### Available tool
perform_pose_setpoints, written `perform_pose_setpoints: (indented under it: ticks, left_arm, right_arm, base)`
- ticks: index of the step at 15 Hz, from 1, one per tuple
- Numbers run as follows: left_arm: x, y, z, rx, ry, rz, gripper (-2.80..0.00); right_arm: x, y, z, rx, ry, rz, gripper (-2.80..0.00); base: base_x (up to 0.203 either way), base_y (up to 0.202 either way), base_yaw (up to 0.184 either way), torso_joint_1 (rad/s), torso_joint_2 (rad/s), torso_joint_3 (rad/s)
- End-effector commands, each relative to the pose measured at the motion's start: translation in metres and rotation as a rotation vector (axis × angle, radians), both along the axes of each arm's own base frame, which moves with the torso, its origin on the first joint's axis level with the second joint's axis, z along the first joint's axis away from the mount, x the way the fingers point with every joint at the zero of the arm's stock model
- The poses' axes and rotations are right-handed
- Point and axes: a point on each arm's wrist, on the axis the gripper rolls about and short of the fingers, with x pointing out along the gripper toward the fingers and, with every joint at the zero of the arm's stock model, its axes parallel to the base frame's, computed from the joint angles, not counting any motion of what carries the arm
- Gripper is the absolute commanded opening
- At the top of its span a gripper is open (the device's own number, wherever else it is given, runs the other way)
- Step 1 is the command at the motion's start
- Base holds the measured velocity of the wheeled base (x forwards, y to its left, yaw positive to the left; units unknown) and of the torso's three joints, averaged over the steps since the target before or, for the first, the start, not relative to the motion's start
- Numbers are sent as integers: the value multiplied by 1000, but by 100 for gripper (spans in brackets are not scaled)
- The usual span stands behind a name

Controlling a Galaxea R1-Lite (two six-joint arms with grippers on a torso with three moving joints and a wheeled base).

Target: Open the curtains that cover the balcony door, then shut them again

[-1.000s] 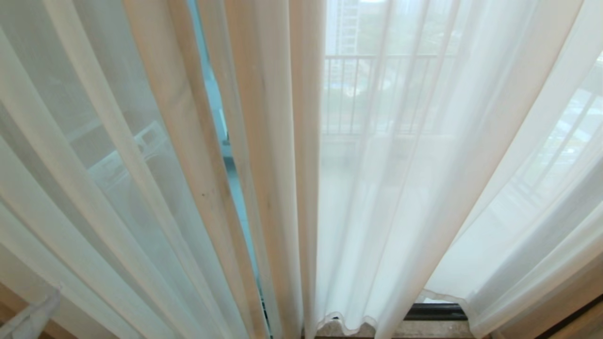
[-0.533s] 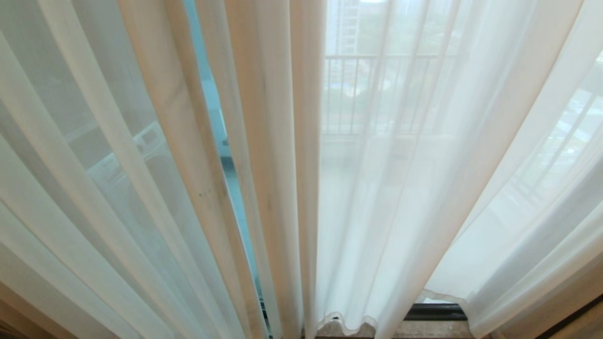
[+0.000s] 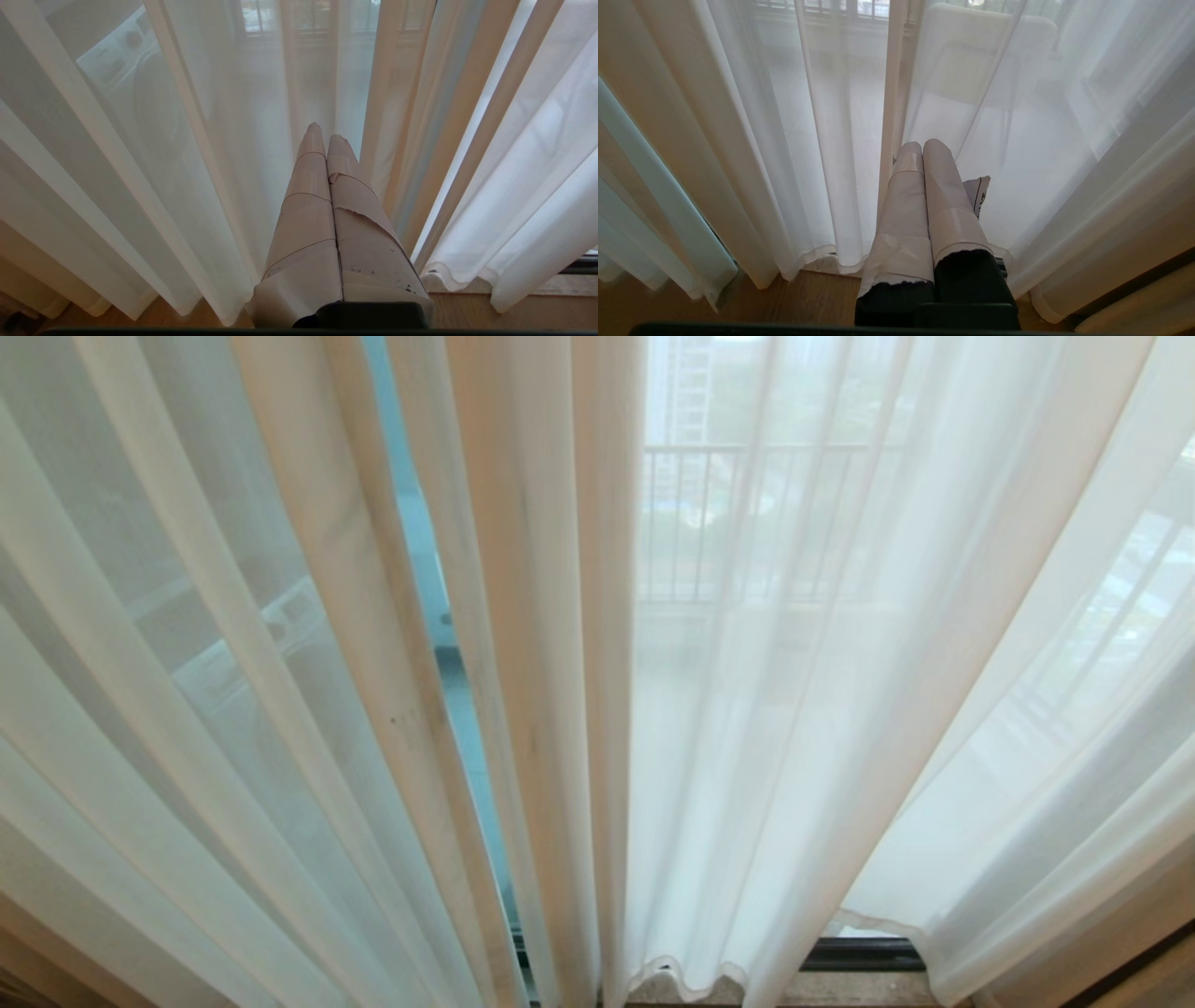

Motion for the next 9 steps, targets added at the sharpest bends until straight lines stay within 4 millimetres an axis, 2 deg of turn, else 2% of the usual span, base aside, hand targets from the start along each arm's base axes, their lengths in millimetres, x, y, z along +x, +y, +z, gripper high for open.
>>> perform_pose_setpoints:
  ticks: [1,9]
  left_arm:
    - [0,0,0,0,0,1,-280]
    - [0,0,0,-1,0,1,-280]
  right_arm:
    - [0,0,0,-1,1,0,-280]
    - [0,0,0,-1,1,0,-280]
  base:
    - [0,0,0,0,0,0]
    - [0,0,0,0,0,0]
